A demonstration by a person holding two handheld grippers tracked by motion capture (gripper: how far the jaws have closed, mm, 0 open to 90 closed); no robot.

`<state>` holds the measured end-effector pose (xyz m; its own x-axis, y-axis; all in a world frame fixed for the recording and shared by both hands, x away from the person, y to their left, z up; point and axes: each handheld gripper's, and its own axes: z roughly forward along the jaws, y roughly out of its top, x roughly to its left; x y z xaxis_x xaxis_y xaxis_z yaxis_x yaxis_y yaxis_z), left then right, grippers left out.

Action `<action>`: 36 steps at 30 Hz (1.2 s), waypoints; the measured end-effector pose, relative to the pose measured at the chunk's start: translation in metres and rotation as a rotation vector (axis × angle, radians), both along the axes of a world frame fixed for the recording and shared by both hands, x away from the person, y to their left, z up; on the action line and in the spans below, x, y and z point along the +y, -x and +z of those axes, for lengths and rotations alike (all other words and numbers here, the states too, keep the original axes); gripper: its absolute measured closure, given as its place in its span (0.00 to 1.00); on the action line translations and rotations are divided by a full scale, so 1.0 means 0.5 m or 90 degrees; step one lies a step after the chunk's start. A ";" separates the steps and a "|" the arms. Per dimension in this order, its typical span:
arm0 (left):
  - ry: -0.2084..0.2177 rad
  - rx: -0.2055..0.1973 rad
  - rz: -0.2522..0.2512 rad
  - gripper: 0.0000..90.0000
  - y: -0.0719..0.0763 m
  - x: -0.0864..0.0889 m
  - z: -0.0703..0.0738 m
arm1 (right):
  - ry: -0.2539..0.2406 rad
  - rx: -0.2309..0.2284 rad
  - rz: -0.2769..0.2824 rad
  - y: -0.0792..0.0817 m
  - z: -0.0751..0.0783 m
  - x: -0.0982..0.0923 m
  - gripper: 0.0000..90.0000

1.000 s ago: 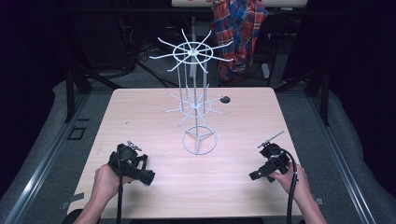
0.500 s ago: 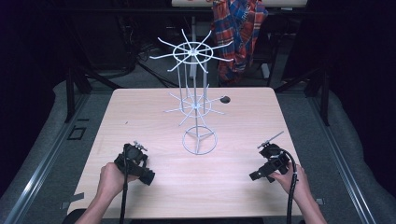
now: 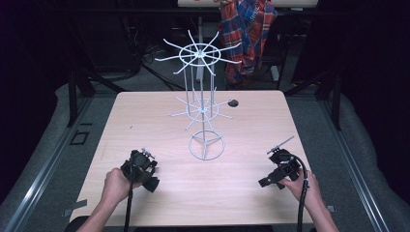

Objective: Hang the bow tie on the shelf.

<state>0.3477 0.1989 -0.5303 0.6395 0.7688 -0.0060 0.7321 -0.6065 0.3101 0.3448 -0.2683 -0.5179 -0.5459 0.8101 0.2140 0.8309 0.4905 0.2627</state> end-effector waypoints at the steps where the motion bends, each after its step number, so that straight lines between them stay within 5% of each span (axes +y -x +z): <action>1: 0.011 -0.008 -0.001 0.97 0.001 0.002 0.005 | 0.001 -0.004 0.004 -0.001 0.000 -0.001 0.14; 8: 0.044 -0.040 -0.004 0.97 0.004 0.010 0.026 | -0.003 -0.001 -0.003 0.001 0.000 -0.002 0.14; 10: 0.072 -0.057 0.003 0.97 0.006 0.017 0.037 | -0.004 -0.002 -0.004 0.001 0.000 -0.002 0.14; 23: 0.164 -0.090 0.018 0.97 0.009 0.044 0.067 | 0.004 0.000 0.001 0.000 -0.001 -0.002 0.14; 36: 0.208 -0.103 0.017 0.97 0.013 0.047 0.089 | 0.005 0.000 0.009 -0.001 -0.001 -0.003 0.14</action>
